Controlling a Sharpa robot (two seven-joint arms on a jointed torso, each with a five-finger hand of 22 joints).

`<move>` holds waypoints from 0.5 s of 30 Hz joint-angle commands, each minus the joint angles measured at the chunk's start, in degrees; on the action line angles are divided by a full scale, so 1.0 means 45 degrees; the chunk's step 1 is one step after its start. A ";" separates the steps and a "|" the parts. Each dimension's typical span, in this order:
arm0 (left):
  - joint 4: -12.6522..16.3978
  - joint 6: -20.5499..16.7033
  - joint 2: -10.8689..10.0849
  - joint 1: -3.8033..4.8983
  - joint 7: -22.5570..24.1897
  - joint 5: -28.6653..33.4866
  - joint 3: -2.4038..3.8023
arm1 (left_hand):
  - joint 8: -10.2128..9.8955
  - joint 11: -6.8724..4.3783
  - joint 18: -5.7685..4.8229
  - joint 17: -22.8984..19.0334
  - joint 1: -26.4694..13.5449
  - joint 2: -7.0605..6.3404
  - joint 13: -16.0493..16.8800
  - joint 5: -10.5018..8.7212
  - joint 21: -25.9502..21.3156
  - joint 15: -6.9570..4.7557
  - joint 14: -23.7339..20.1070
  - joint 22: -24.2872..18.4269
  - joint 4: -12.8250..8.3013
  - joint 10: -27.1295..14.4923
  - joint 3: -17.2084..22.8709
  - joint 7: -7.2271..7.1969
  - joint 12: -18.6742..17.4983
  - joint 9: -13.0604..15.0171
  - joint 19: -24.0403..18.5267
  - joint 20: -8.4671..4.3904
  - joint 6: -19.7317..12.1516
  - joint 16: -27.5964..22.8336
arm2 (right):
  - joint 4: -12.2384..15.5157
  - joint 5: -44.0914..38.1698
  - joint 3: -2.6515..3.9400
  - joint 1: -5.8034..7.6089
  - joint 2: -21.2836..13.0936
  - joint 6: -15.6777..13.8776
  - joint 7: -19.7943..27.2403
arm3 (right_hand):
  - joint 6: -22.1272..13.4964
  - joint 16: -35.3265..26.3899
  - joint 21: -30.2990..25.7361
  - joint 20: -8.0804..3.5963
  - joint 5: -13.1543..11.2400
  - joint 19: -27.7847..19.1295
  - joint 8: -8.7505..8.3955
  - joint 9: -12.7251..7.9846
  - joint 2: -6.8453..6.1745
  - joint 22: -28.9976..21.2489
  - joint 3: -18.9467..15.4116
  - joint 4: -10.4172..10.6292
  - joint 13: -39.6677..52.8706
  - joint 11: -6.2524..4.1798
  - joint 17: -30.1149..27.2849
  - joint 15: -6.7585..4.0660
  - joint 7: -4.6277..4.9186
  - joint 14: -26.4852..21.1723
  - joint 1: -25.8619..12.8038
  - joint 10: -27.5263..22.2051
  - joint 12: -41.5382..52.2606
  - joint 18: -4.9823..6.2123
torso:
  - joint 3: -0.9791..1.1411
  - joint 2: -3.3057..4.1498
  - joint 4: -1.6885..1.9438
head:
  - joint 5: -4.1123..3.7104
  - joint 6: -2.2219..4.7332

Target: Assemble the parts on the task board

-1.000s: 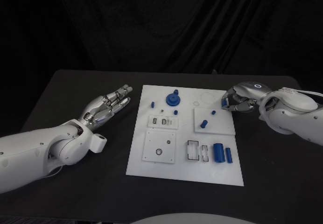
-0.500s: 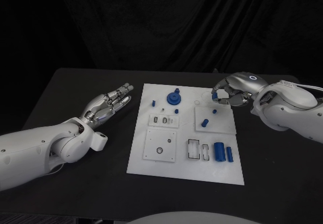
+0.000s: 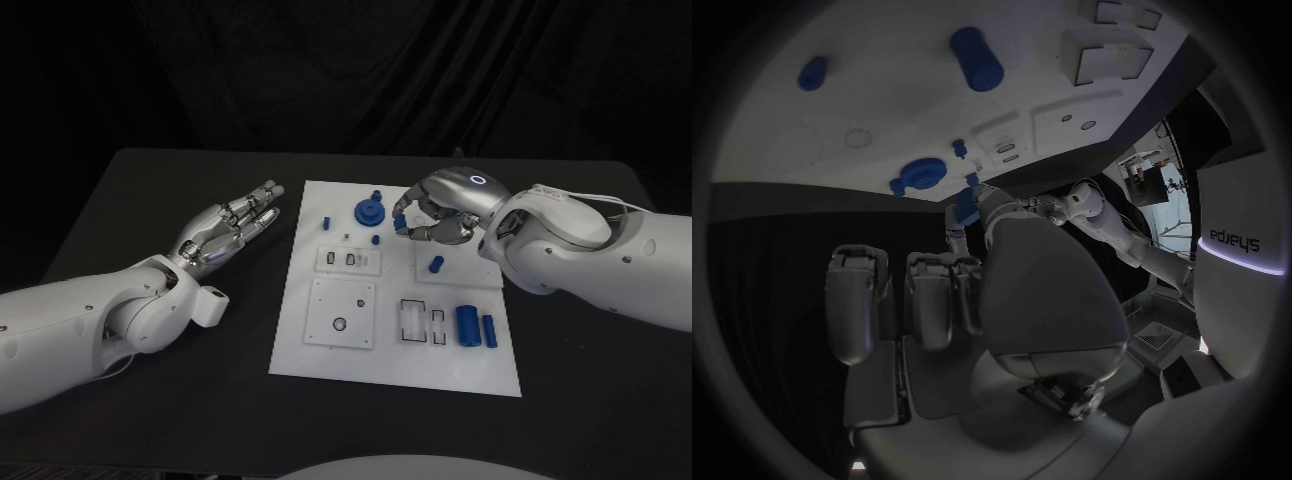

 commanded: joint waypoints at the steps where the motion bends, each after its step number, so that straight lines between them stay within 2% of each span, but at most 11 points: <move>1: 0.0031 0.0181 0.0039 -0.0020 0.0530 -0.0068 0.0007 | 0.0064 0.0067 0.0089 -0.0021 -0.0121 -0.0024 0.0013 -0.0008 -0.0024 0.0114 -0.0006 0.0016 -0.0015 0.0000 0.0081 0.0052 -0.0011 0.0017 -0.0012 0.0075 0.0043 -0.0046 | -0.0099 -0.0073 0.0008 -0.0234 0.0381 -0.0019 -0.0694 | 0.0266 0.0037 -0.0055 -0.0022 0.0044 0.0661 0.0101 0.0228 0.0029 0.2980 -0.0017 -0.0099 0.3355 -0.0055 0.3354 -0.0014 -0.0083 0.1343 -0.0020 0.1325 0.0033 0.0077 | -0.0028 -0.0010 0.0013 | -0.0040 0.0013; 5: 0.0025 0.0200 0.0073 -0.0020 0.0521 -0.0068 0.0007 | 0.0064 0.0067 0.0089 -0.0021 -0.0121 -0.0024 0.0013 -0.0008 -0.0024 0.0114 -0.0006 0.0016 -0.0015 0.0000 0.0081 0.0052 -0.0011 0.0017 -0.0012 0.0075 0.0043 -0.0046 | -0.0266 -0.0529 0.0009 -0.0469 0.0823 0.0206 -0.0864 | 0.0276 0.0037 -0.0034 -0.0018 0.0042 0.0675 0.0103 0.0234 0.0025 0.2987 -0.0024 -0.0109 0.3355 -0.0046 0.3354 -0.0009 -0.0072 0.1343 -0.0033 0.1325 0.0033 0.0071 | -0.0018 -0.0002 0.0007 | -0.0064 -0.0001; 8: 0.0015 0.0225 0.0108 -0.0020 0.0513 -0.0068 0.0007 | 0.0065 0.0073 0.0089 -0.0021 -0.0124 -0.0024 0.0012 -0.0012 -0.0026 0.0117 -0.0006 0.0014 -0.0015 -0.0003 0.0087 0.0057 -0.0012 0.0017 -0.0014 0.0079 0.0044 -0.0046 | -0.0396 -0.0815 0.0009 -0.0640 0.1109 0.0533 -0.1039 | 0.0250 0.0037 -0.0021 -0.0013 0.0042 0.0686 0.0084 0.0233 0.0010 0.2992 -0.0038 -0.0125 0.3355 -0.0040 0.3354 -0.0002 -0.0075 0.1343 -0.0052 0.1325 0.0033 0.0067 | -0.0007 -0.0018 -0.0027 | -0.0023 -0.0066; 15: -0.0018 0.0248 0.0153 -0.0020 0.0500 -0.0068 0.0007 | 0.0065 0.0073 0.0089 -0.0021 -0.0124 -0.0024 0.0012 -0.0012 -0.0026 0.0117 -0.0006 0.0014 -0.0015 -0.0003 0.0087 0.0057 -0.0012 0.0017 -0.0014 0.0079 0.0044 -0.0046 | -0.0629 -0.1029 0.0010 -0.0859 0.1514 0.1136 -0.1367 | 0.0172 0.0037 -0.0036 0.0000 0.0043 0.0679 0.0027 0.0228 0.0007 0.2986 -0.0062 -0.0143 0.3355 -0.0022 0.3354 0.0012 -0.0046 0.1343 -0.0122 0.1325 0.0033 0.0072 | 0.0005 -0.0022 -0.0027 | -0.0038 -0.0144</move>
